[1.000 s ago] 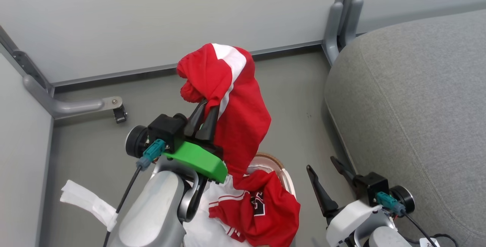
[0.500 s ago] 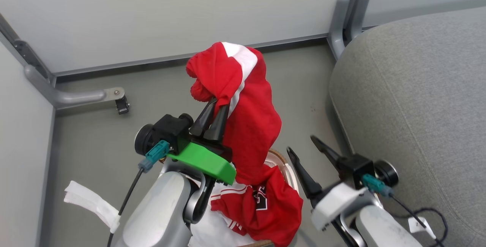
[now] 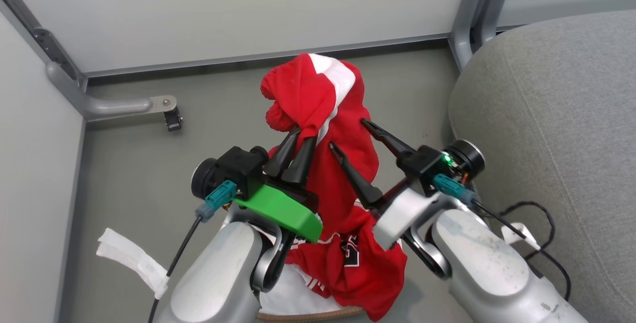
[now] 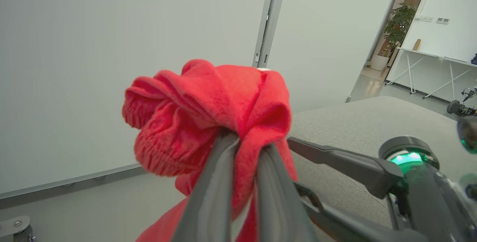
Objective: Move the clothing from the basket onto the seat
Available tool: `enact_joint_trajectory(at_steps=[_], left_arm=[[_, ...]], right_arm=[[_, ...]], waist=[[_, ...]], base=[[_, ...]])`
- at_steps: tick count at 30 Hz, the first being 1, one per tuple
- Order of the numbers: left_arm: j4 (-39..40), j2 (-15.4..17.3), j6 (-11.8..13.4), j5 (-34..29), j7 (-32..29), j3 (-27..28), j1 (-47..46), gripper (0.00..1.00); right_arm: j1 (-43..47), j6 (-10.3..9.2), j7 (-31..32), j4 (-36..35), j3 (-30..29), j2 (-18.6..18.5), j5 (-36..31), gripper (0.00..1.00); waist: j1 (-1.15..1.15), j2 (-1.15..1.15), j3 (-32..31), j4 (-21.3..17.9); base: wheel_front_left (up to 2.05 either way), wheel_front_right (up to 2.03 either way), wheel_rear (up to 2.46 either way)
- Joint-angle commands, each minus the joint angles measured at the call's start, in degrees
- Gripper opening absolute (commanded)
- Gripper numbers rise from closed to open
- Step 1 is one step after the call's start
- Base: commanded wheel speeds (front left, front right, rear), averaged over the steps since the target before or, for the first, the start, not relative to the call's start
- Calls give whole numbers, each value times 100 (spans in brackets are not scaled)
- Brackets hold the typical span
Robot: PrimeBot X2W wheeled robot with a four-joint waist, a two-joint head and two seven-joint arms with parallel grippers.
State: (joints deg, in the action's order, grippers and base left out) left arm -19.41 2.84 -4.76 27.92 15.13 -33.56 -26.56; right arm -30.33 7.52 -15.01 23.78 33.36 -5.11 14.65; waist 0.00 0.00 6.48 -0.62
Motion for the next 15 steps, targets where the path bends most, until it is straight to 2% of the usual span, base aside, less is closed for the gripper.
enact_joint_trajectory(at_steps=[1, 7, 15], left_arm=[[22, 13, 16, 44, 3, -50, -124, 0], [56, 11, -9, 262, 3, -312, -171, 0], [176, 11, -27, 691, 4, -701, -255, 0]], right_arm=[[-160, -6, -26, 62, 78, 26, -22, 100], [-543, -6, -25, 393, 331, 124, -41, 100], [-798, -6, -26, 894, 339, 195, -75, 100]], waist=[[0, 0, 40, 42], [0, 0, 89, 120], [0, 0, 136, 293]], base=[[0, 0, 0], [0, 0, 0], [0, 0, 0]])
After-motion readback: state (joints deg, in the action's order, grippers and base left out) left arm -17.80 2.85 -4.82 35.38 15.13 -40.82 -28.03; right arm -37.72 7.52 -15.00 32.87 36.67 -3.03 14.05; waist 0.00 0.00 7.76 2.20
